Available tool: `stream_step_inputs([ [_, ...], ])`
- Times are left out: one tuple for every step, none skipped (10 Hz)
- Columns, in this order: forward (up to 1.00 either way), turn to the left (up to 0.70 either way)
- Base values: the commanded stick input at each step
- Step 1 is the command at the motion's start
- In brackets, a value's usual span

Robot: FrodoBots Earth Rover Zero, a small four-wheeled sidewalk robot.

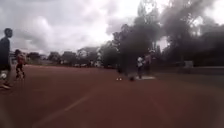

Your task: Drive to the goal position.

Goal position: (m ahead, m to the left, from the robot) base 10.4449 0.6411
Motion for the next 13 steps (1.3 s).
stream_step_inputs([
  [0.85,0.00],
  [0.85,0.00],
  [0.85,0.00],
  [0.85,0.00],
  [0.85,0.00],
  [0.85,0.00],
  [0.85,0.00],
  [0.85,0.00],
  [0.85,0.00],
  [0.85,0.00],
  [0.85,0.00],
  [0.85,0.00],
  [0.85,0.00],
])
